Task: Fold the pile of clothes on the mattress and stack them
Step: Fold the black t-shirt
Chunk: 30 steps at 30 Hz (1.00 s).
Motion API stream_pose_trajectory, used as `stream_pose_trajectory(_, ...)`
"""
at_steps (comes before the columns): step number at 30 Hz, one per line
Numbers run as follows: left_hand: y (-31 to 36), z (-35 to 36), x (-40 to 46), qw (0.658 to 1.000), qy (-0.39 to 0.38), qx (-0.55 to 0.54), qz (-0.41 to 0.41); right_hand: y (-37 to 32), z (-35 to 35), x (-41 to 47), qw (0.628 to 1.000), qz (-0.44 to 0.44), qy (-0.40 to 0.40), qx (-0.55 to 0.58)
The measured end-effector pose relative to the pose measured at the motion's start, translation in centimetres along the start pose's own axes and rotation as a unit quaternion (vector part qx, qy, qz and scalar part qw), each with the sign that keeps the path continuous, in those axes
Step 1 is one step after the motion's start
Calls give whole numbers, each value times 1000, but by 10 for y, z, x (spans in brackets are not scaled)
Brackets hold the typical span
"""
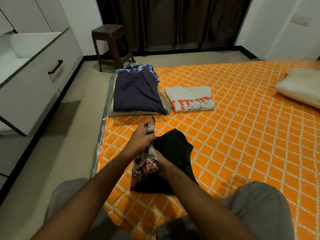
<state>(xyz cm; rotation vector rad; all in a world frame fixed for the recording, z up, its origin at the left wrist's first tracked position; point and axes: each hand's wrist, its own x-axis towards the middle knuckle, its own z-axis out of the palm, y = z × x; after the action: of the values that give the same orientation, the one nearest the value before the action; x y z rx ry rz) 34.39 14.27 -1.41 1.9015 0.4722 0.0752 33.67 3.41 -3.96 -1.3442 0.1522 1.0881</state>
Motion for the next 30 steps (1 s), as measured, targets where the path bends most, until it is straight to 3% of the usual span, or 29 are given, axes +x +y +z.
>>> stream_pose_trajectory(2, 0, 11, -3, 1000, -3, 27, 6, -4, -15, 4, 998, -38, 28, 30)
stream_pose_trajectory(5, 4, 42, -2, 999, -36, 12, -23, -10, -52, 3, 983, -81, 7, 164)
stream_pose_trajectory(7, 10, 69, -4, 989, -112, -61, -79, -11, -81, -1, 978, -99, 20, 184)
stream_pose_trajectory(9, 8, 89, -3, 983, -149, -74, -78, -10, -106, -3, 982, -110, 47, 144)
stream_pose_trajectory(11, -7, 93, 1, 996, -90, -1, 10, -5, -130, 2, 987, -107, 104, 60)
stream_pose_trajectory(13, -32, 82, 8, 983, 21, 162, 84, 5, -149, 8, 978, -107, 175, -45)
stream_pose_trajectory(14, -44, 72, 8, 966, 69, 236, 78, 11, -155, 9, 973, -103, 193, -81)
stream_pose_trajectory(16, -72, 51, 8, 954, 100, 284, -10, 21, -160, 11, 966, -97, 214, -109)
stream_pose_trajectory(19, -111, 29, 9, 974, 35, 192, -112, 30, -160, 17, 961, -105, 217, -135)
stream_pose_trajectory(22, -115, 26, 13, 989, -24, 101, -110, 29, -156, 16, 956, -130, 229, -127)
stream_pose_trajectory(26, -112, 33, 22, 987, -47, 97, -122, 32, -158, 15, 960, -142, 229, -81)
stream_pose_trajectory(30, -120, 27, 23, 981, -57, -84, -166, 36, -162, 19, 961, -117, 230, -101)
